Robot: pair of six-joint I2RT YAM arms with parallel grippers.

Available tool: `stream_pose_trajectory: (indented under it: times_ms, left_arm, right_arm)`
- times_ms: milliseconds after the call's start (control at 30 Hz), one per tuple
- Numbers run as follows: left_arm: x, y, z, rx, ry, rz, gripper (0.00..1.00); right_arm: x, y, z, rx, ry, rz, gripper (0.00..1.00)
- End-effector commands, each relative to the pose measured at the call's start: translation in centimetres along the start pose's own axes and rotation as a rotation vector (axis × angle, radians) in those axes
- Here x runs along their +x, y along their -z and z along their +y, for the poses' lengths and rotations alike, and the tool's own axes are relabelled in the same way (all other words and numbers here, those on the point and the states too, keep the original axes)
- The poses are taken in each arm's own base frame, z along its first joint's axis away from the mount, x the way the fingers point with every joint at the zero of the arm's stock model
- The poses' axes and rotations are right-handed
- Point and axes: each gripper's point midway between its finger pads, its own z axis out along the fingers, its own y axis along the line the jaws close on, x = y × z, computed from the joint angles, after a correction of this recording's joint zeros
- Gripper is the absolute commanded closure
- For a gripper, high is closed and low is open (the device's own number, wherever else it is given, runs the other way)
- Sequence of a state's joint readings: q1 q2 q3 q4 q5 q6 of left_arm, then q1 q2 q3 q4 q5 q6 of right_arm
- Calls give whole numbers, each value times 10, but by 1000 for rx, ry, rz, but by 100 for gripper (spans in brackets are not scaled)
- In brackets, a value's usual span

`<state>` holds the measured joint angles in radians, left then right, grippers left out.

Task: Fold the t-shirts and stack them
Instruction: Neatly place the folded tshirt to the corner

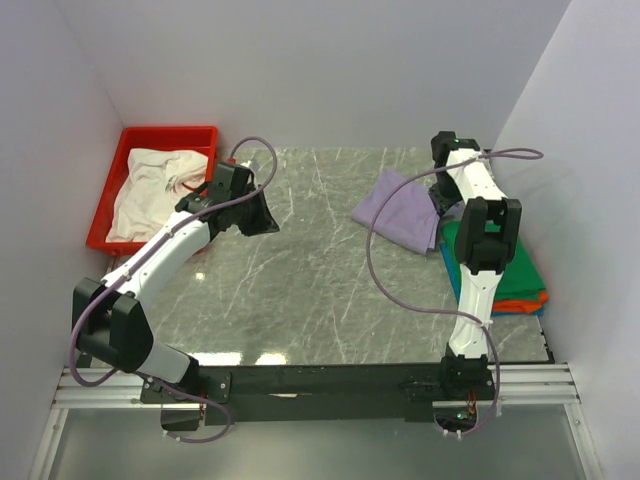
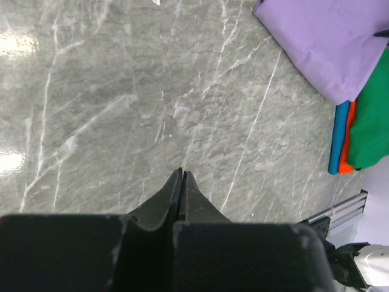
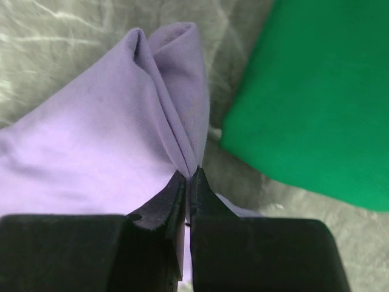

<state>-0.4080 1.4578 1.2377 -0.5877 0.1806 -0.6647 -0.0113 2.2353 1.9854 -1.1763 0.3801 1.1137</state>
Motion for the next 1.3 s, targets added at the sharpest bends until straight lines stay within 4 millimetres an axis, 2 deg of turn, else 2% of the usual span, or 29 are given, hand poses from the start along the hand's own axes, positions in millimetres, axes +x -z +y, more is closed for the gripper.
stream_pose_trajectory:
  times_ms: [0,167,333,567,833,1267]
  left_arm:
    - [1,-1,-10,46,-38,-1,99]
    - [3,0,-10,50,-42,3,99]
    - [6,-2,-12,60,-41,12,100]
    - [9,-4,-14,65,-45,22,99]
    - [11,-7,-12,58,-45,35,99]
    - [11,-12,-11,45,-43,43,99]
  right_arm:
    - [-50,61,-15,-68,-160,-106,100]
    - [-70,80,-34,-43,-220,-114,100]
    - [-85,89,-49,-39,-249,-123,100]
    - [-109,122,-74,-57,-298,-189,100]
    - [-134,147,-98,-101,-338,-226,100]
    - [-157,162,-120,-145,-317,-259,100]
